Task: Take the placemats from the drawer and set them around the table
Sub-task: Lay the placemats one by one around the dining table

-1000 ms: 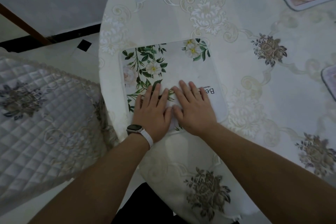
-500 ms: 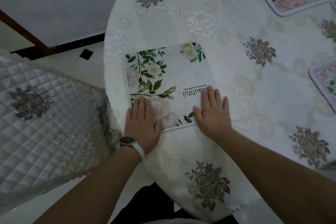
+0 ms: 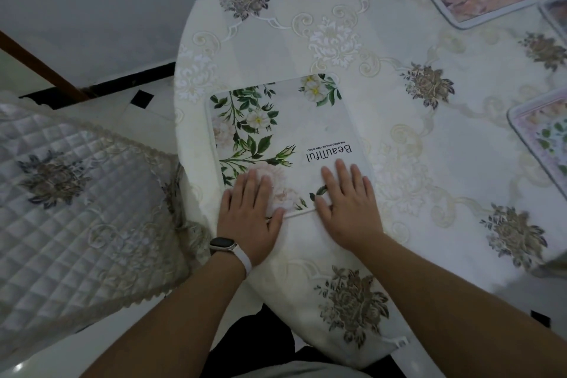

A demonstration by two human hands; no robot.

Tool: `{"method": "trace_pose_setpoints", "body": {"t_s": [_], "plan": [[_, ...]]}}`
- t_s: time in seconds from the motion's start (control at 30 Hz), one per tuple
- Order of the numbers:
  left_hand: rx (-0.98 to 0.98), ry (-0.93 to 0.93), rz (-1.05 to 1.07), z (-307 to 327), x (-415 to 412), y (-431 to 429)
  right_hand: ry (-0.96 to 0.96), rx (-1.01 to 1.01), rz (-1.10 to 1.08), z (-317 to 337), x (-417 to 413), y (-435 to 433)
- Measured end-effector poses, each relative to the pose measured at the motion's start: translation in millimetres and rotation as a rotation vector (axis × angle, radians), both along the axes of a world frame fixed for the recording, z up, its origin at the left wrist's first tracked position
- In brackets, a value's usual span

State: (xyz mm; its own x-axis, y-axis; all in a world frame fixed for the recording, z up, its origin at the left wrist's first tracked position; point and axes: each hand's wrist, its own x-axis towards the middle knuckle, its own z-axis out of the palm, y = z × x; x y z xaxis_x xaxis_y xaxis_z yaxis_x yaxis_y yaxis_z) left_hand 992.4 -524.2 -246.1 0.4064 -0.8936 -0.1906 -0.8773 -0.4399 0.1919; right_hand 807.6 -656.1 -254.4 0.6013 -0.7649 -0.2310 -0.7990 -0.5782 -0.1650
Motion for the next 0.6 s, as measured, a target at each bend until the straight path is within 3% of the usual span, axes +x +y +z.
{"method": "trace_pose_setpoints", "body": {"t_s": [0.3,0.43,0.6], "plan": [[0.072,0.011,0.113,16.9,47.7,28.1,0.174,0.057,-0.057,33.1,-25.7,-26.6],[0.057,0.013,0.108,34.8,63.4,32.3,0.096,-0.076,-0.003,53.1,-24.2,-24.1],[-0.093,0.068,0.035,55.9,52.5,20.5,0.041,-0.077,-0.022,66.8,-23.3,-13.1]]}}
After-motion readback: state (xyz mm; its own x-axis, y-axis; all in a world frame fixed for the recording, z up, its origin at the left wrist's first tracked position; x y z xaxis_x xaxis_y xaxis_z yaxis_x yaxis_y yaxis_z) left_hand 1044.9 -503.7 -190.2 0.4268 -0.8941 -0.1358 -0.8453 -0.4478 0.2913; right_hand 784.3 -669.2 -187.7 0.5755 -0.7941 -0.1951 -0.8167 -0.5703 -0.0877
